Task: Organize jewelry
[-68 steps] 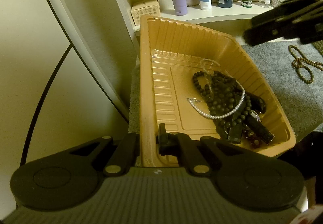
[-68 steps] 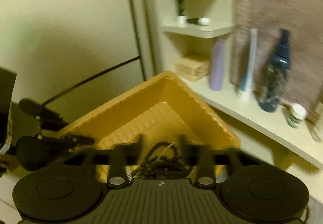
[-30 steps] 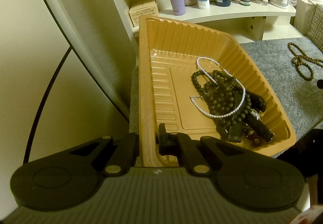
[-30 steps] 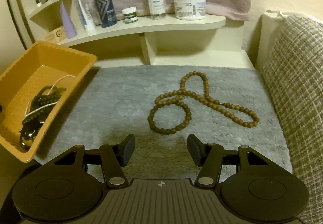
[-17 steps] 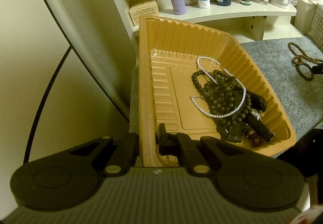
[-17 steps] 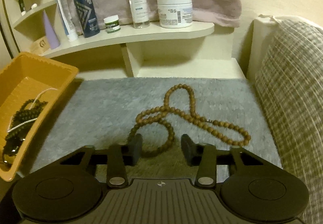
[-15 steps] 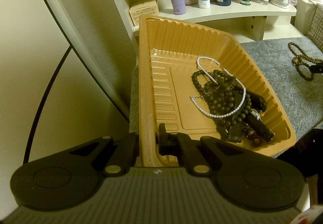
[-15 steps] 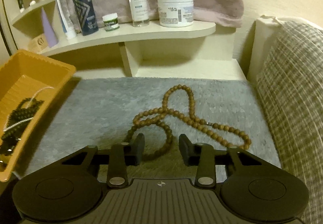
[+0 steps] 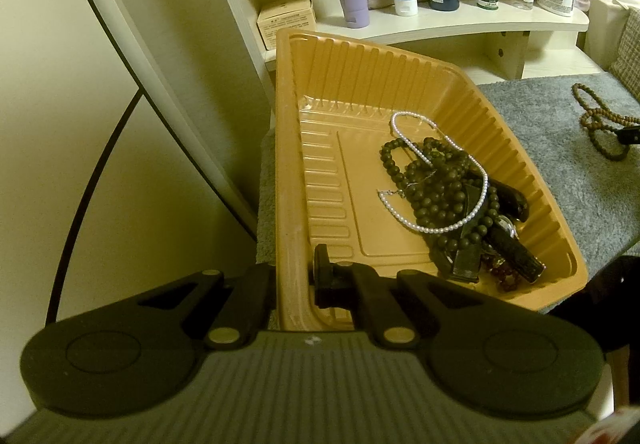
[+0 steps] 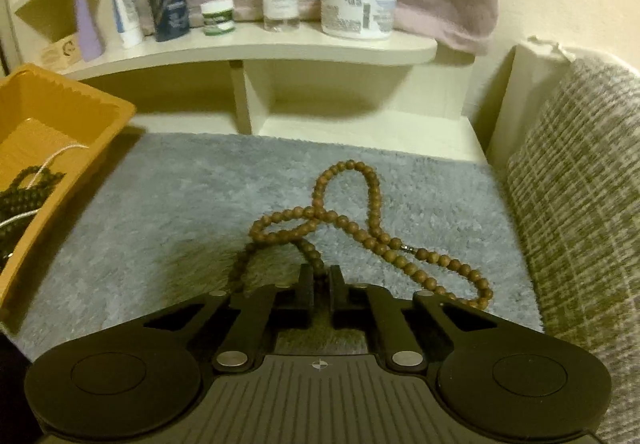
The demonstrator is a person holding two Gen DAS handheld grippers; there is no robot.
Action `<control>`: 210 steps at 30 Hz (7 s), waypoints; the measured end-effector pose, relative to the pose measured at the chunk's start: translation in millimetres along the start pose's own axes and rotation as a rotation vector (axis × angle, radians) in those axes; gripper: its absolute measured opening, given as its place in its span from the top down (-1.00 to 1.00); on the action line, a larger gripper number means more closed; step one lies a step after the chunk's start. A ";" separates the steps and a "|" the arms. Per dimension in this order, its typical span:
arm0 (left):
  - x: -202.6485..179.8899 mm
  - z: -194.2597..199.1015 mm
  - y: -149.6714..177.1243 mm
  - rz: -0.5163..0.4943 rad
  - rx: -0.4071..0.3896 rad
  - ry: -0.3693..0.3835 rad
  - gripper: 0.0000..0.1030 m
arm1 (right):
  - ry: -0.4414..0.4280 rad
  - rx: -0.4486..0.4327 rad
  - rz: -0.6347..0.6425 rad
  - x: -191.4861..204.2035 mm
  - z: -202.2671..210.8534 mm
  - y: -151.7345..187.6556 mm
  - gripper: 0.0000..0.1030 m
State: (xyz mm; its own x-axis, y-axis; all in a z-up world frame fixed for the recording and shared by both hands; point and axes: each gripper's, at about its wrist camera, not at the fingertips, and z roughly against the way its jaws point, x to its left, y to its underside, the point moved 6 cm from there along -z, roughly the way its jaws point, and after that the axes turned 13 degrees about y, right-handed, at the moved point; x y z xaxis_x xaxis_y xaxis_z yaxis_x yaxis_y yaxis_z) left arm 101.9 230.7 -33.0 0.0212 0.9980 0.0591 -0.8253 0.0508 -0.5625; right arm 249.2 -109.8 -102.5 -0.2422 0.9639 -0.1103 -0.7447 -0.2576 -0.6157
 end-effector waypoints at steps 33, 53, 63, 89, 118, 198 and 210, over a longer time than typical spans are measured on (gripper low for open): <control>-0.4 0.1 0.1 0.002 -0.003 0.004 0.95 | -0.628 -0.158 0.203 175.2 133.3 -66.0 0.87; -0.6 0.2 -1.9 0.004 -0.002 0.005 0.95 | -0.672 -0.021 0.247 208.8 95.9 -35.2 0.55; -0.3 0.2 -1.4 0.006 0.000 0.002 0.95 | -0.572 -0.048 0.126 165.6 85.3 -41.8 -0.01; -1.6 2.6 -0.2 -0.004 -0.003 -0.002 0.96 | -0.027 -0.047 0.071 -42.8 15.8 -0.5 -0.01; -0.6 3.1 -0.5 -0.006 0.003 -0.005 0.96 | 0.069 0.041 0.090 -91.7 -38.9 8.1 0.63; 2.3 1.5 0.9 0.016 -0.005 0.017 0.96 | -0.559 -0.317 0.517 238.0 134.4 -126.5 0.88; 2.4 1.7 1.3 0.017 -0.003 0.017 0.96 | -0.618 -0.218 0.531 243.8 117.3 -106.9 0.88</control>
State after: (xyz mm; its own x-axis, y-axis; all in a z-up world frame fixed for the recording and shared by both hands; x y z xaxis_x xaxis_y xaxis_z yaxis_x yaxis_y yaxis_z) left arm 100.0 233.0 -32.1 0.0169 0.9992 0.0359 -0.8238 0.0342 -0.5658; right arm 196.8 144.9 28.0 -0.8703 0.4921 -0.0199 -0.3146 -0.5866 -0.7463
